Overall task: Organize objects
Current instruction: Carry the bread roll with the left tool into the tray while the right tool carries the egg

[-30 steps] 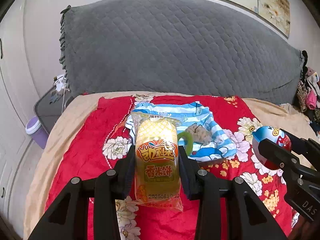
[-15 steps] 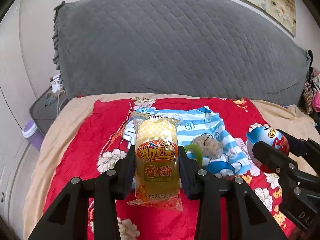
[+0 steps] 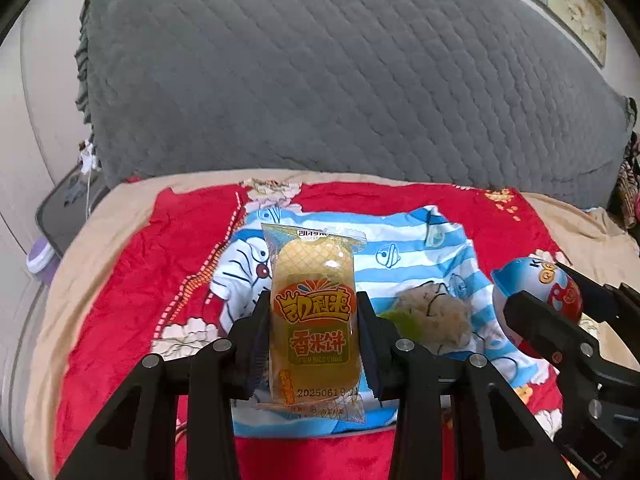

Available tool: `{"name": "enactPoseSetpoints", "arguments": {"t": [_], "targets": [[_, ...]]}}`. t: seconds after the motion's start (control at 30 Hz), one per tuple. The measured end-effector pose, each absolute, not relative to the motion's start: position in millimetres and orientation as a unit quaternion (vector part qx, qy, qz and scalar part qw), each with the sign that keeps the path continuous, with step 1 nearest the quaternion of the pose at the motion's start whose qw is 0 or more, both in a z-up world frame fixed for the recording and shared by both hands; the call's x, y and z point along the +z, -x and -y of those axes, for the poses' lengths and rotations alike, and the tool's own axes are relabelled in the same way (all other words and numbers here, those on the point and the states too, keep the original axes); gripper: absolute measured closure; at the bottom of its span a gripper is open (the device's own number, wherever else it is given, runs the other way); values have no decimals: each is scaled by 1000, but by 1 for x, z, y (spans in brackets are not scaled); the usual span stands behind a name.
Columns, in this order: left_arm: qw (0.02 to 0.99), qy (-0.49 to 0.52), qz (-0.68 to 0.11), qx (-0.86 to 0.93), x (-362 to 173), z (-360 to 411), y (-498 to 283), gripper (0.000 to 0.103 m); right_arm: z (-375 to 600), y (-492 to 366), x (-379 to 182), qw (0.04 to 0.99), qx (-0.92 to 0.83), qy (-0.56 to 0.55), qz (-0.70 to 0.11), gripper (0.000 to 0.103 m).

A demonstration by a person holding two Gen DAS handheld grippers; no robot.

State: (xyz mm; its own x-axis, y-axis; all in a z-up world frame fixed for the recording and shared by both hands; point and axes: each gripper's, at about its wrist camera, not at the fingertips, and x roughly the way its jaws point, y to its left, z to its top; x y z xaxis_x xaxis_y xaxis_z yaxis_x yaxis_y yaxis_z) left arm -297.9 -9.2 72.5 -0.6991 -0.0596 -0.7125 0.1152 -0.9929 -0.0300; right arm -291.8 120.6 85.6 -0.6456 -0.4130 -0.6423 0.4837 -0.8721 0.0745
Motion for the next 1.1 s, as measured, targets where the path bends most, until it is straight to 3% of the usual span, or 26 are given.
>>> {"name": "enactPoseSetpoints", "arguments": {"t": [0.57, 1.1], "targets": [[54, -404, -38, -912, -9, 5, 348, 63, -122, 344, 4, 242, -891, -380, -52, 52], [57, -410, -24, -910, -37, -5, 368, 63, -114, 355, -29, 243, -881, -403, -58, 52]]}}
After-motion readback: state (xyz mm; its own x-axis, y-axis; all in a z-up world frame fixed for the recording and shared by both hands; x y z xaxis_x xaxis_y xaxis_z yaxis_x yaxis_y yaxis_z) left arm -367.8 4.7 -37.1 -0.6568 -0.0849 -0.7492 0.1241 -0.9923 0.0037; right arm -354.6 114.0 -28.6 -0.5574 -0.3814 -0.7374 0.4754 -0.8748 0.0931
